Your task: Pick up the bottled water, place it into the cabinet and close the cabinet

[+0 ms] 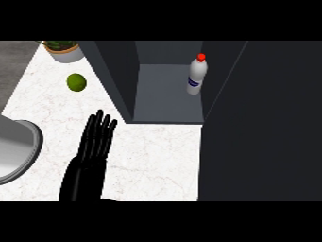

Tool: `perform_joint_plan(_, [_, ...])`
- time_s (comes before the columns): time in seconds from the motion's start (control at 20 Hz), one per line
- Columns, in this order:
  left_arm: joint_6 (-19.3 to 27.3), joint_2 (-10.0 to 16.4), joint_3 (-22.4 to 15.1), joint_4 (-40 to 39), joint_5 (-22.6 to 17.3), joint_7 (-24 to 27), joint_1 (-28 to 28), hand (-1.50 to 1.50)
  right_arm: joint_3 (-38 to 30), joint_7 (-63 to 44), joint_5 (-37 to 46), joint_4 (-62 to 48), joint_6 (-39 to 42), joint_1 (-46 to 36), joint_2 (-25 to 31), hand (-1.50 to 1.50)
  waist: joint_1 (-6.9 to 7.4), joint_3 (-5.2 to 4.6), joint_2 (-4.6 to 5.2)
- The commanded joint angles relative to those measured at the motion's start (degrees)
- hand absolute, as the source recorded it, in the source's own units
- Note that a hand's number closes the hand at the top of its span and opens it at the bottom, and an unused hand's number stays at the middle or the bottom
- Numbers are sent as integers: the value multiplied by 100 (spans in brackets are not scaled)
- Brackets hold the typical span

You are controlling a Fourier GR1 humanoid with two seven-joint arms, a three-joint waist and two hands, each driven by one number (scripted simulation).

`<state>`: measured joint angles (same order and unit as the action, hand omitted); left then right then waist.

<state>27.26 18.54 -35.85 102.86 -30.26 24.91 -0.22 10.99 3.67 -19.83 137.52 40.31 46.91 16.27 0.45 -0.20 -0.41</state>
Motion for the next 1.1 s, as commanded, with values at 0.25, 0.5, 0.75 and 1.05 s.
perform_joint_plan(0.25, [-111, 394, 335, 500, -100, 196, 628, -150, 1343, -874, 1344, 1455, -466, -192, -197, 150, -71, -21, -36])
perform_joint_plan(0.5, [-427, 693, 577, 870, -380, 314, 1150, -150, 2076, -1157, 1845, 1300, -746, -803, -459, 150, 38, -23, -46])
perform_joint_plan(0.75, [-688, 896, 842, 815, -524, 445, 1387, -150, 3069, -1637, 2690, 1201, -1062, -1454, -874, 150, 53, -40, -30])
perform_joint_plan(1.05, [-846, 1157, 1103, 1155, -698, 330, 1512, -150, 3574, -2396, 3085, 825, -1344, -2435, -1336, 150, 149, -42, -35])
